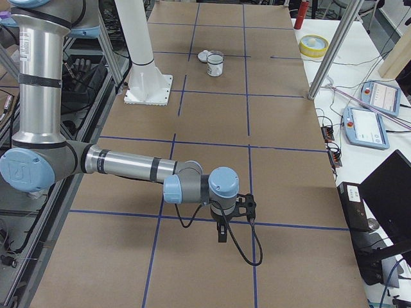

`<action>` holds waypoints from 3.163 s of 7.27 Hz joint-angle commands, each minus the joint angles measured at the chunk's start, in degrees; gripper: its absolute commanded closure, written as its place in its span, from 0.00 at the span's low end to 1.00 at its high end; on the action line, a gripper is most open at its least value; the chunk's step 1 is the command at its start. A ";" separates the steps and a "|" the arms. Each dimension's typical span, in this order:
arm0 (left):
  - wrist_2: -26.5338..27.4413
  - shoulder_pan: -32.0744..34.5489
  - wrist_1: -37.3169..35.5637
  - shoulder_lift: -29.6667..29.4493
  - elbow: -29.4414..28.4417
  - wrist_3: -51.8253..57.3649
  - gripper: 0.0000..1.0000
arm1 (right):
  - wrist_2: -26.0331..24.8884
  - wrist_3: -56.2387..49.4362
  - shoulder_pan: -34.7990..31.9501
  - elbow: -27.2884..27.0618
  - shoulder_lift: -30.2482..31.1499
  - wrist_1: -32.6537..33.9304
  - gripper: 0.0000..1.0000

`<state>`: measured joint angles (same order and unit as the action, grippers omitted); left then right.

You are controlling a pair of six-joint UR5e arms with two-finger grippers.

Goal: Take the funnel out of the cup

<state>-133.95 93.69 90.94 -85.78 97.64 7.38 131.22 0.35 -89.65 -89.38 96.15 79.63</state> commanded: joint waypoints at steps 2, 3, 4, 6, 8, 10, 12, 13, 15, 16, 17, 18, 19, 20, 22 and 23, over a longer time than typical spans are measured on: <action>0.00 0.00 -0.07 0.00 0.97 -0.44 0.00 | 0.00 0.00 0.00 0.00 0.00 0.00 0.00; 0.26 -0.09 -0.07 -0.17 0.97 -0.27 0.00 | 0.00 0.00 0.00 0.00 0.00 0.00 0.00; 0.00 -1.22 0.11 -1.66 1.93 -0.44 0.00 | 0.00 0.00 0.00 0.00 0.00 0.00 0.00; 0.44 -3.87 1.50 -10.76 1.44 -2.79 0.00 | 0.00 0.00 0.00 0.00 0.00 0.00 0.00; -0.08 -3.78 10.61 -11.61 -0.24 -7.90 0.00 | 0.00 0.00 0.00 0.00 0.00 0.00 0.00; 0.18 -9.44 18.96 -10.72 0.44 -15.40 0.00 | 0.00 0.00 0.00 0.00 0.00 0.00 0.00; 3.67 -22.63 18.83 -17.27 2.02 -39.26 0.00 | 0.00 0.00 0.00 0.00 0.00 0.00 0.00; 4.74 -27.81 18.48 -20.71 2.90 -48.95 0.00 | 0.00 0.00 0.00 0.00 0.00 0.00 0.00; 5.70 -36.07 18.22 -25.56 5.87 -64.08 0.00 | 0.00 0.00 0.00 0.00 0.00 0.00 0.00; 9.63 -42.21 17.17 -26.01 9.20 -71.64 0.00 | 0.00 0.00 0.00 0.00 0.00 0.00 0.00; 15.85 -48.28 10.72 -28.02 12.54 -75.90 0.00 | 0.00 0.00 0.00 0.00 0.00 0.00 0.00; 19.91 -52.95 4.04 -30.21 14.92 -80.29 0.00 | 0.00 0.00 0.00 0.00 0.00 0.00 0.00; 21.78 -56.74 0.93 -31.19 15.73 -84.25 0.00 | 0.00 0.00 0.00 0.00 0.00 0.00 0.00; 25.54 -59.91 0.55 -31.46 14.95 -85.07 0.00 | 0.00 0.00 0.00 0.00 0.00 0.00 0.00; 27.25 -61.87 0.55 -31.82 12.67 -85.17 0.00 | 0.00 0.00 0.00 0.00 0.00 0.00 0.00; 27.33 -62.57 0.55 -31.82 11.88 -85.17 0.01 | 0.00 0.00 0.00 0.00 0.00 0.00 0.00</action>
<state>-107.11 32.16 91.59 -117.48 110.64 -77.66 131.22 0.35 -89.65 -89.39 96.15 79.63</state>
